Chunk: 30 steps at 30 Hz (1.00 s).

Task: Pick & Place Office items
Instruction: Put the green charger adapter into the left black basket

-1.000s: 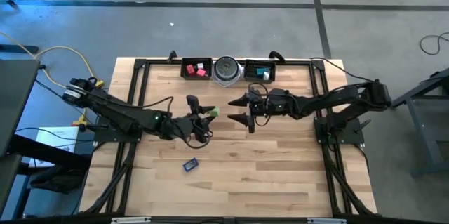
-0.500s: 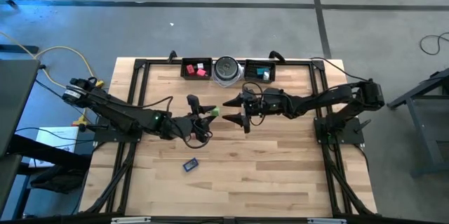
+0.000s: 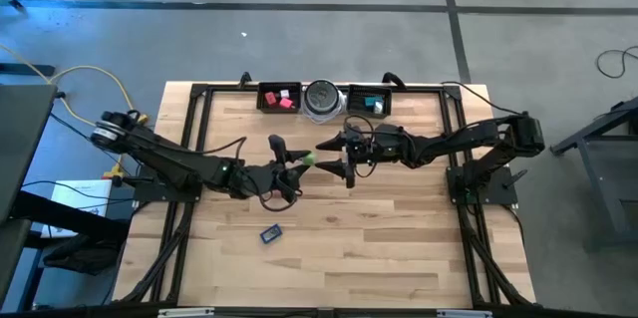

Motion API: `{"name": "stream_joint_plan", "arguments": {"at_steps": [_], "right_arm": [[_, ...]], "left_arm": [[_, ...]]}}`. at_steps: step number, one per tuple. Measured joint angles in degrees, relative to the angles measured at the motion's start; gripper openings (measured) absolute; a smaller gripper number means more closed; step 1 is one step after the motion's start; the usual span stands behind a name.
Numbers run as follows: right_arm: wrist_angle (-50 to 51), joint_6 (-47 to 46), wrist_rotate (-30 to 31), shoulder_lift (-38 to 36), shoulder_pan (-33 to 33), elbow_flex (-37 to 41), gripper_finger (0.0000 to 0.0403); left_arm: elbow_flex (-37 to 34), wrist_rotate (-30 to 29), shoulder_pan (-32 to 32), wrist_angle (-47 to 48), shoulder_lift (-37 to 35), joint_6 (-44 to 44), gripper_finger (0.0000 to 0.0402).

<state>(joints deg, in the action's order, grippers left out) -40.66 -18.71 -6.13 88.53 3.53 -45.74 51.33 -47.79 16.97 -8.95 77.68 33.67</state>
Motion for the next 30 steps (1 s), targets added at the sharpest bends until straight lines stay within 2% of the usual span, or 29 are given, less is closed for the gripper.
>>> {"name": "stream_joint_plan", "arguments": {"at_steps": [9,23,26,30], "right_arm": [[-0.83,-0.04,-0.29,0.33,0.00,0.00,0.0270],[-0.12,0.02,-0.28,0.33,0.00,0.00,0.0267],[-0.12,0.07,-0.28,0.33,0.00,0.00,0.0246],[-0.18,0.51,-0.44,0.31,0.00,0.00,0.0188]], "left_arm": [[0.67,0.99,-1.69,-1.94,3.63,1.03,0.0130],[2.29,3.55,-2.34,-1.90,3.68,1.28,0.0130],[2.29,4.17,-2.34,-2.03,3.68,1.27,0.0130],[2.29,4.39,-2.36,-2.98,3.68,1.55,0.0130]]}}
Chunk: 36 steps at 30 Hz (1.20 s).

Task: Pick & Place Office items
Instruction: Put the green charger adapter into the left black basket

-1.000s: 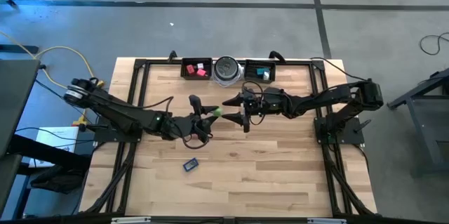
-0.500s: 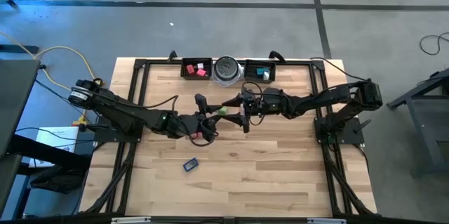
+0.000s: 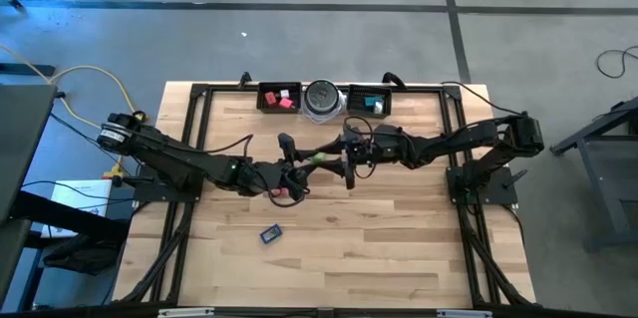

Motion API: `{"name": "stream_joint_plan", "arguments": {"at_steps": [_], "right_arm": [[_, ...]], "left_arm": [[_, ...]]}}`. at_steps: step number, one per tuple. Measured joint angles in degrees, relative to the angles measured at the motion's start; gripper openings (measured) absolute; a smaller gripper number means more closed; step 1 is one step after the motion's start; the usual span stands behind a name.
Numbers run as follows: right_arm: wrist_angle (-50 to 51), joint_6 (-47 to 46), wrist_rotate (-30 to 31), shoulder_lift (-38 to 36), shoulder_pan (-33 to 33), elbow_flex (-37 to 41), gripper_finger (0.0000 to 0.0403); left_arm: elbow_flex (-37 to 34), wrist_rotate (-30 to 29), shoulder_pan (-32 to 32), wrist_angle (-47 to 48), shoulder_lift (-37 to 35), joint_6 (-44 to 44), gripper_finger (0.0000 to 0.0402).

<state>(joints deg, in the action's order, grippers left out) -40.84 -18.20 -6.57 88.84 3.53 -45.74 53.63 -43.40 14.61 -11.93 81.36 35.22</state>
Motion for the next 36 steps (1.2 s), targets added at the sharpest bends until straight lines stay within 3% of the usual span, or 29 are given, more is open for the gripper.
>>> {"name": "stream_joint_plan", "arguments": {"at_steps": [4,15,21,28,36], "right_arm": [[0.17,-0.08,-0.32,0.00,0.01,0.07,0.0122],[0.08,0.93,-0.95,0.00,0.06,0.07,0.0121],[-0.55,3.13,-2.62,0.00,0.00,0.04,0.0121],[-1.18,4.38,-2.71,-0.02,0.00,-0.04,0.0120],[-0.42,6.23,-2.82,0.02,0.66,0.07,0.0120]], "left_arm": [[0.00,-0.79,0.00,0.07,-0.04,0.56,0.0130],[0.00,-0.64,0.15,-0.30,-0.07,0.52,0.0130],[0.11,1.04,0.21,-1.92,-0.09,-1.33,0.0182],[0.04,-1.26,1.03,-3.69,-0.95,-2.47,0.0196],[0.02,-12.33,5.49,-4.06,-4.74,-2.52,0.0198]]}}
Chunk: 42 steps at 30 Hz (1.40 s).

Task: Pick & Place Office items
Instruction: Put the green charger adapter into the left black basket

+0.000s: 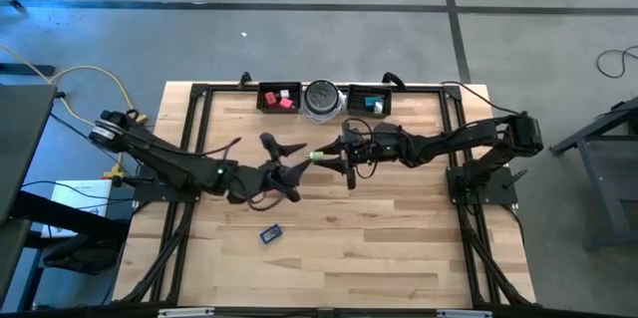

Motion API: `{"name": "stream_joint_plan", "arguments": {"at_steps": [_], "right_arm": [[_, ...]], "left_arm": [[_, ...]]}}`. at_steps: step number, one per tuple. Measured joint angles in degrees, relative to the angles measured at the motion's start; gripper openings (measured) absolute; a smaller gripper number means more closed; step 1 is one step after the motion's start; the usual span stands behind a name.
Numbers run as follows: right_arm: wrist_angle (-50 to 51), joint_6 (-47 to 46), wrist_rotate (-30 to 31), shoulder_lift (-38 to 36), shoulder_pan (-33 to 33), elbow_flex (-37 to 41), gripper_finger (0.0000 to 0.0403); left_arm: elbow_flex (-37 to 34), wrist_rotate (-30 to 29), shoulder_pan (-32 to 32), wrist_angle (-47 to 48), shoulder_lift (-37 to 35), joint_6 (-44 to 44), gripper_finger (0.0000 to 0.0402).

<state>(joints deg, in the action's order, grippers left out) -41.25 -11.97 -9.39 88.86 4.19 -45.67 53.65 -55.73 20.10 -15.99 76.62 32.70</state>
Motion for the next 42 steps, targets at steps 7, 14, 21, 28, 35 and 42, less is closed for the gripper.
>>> {"name": "stream_joint_plan", "arguments": {"at_steps": [7,14,21,28,35,42], "right_arm": [[-1.87,-0.02,-1.32,-0.02,0.85,0.00,0.0120],[-6.65,1.40,-2.74,-0.02,0.78,0.00,0.0120],[-16.04,5.53,-2.74,-0.02,0.67,0.00,0.0120],[-30.46,7.37,-1.41,5.25,0.26,-0.02,0.0120],[-44.04,7.41,-1.09,16.77,0.30,-1.19,0.0120],[-43.79,11.35,-1.96,18.25,-1.33,-5.44,0.0120]], "left_arm": [[-0.76,0.53,4.21,0.93,-5.32,-6.57,0.0199],[-6.67,5.17,3.67,1.56,-12.17,-16.99,0.0199],[-16.84,17.85,-0.35,-8.84,-19.60,-24.12,0.0199],[-23.92,27.80,-4.60,-23.33,-20.20,-26.62,0.0199],[-24.30,37.71,-9.91,-27.12,-17.01,-31.33,0.0199],[-24.33,41.93,-12.48,-31.96,-12.36,-34.49,0.0199]]}}
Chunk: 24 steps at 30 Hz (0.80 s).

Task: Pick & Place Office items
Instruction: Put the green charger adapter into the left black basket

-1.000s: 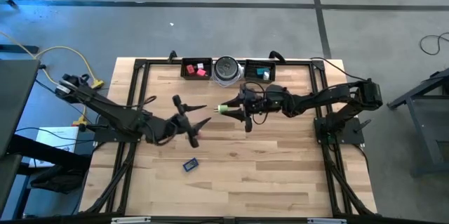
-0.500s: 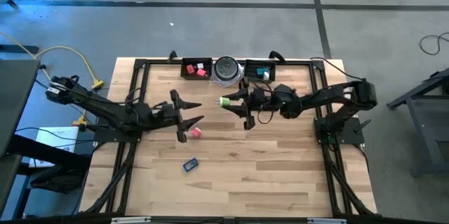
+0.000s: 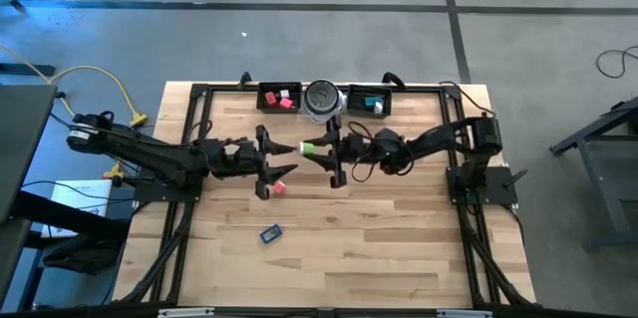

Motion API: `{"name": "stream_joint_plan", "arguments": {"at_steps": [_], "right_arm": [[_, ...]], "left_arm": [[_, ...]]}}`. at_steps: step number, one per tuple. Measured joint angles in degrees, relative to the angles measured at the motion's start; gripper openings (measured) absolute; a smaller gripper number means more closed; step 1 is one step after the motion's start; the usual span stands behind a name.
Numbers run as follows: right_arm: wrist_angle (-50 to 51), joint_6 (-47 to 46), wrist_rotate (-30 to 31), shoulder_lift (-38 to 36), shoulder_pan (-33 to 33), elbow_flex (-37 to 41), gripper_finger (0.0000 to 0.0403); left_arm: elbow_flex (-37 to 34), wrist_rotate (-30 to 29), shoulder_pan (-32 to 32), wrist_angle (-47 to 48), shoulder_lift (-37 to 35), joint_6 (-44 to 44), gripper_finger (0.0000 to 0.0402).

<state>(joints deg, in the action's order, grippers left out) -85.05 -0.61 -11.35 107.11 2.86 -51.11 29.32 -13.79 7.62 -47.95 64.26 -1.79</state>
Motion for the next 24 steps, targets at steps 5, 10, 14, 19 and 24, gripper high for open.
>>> {"name": "stream_joint_plan", "arguments": {"at_steps": [5,10,14,19,24], "right_arm": [[-0.03,0.44,-0.79,-0.04,-0.20,0.02,0.0120],[-0.32,0.95,-0.96,-0.04,-1.06,0.02,0.0120],[-0.36,0.97,-1.01,-0.11,-1.17,0.02,0.0120],[-0.40,0.97,-0.96,-0.11,-1.17,0.02,0.0120],[-0.40,1.09,-0.63,-0.09,-1.14,0.02,0.0120]], "left_arm": [[-0.04,0.58,0.48,-2.07,0.32,0.79,0.0199],[-0.04,1.20,0.52,-2.26,0.46,0.89,0.0199],[-0.04,1.16,0.57,-2.20,0.53,1.95,0.0199],[-0.04,0.16,0.57,-1.94,0.59,2.39,0.0199],[-0.04,-1.60,0.57,-1.57,0.62,3.66,0.0199]]}}
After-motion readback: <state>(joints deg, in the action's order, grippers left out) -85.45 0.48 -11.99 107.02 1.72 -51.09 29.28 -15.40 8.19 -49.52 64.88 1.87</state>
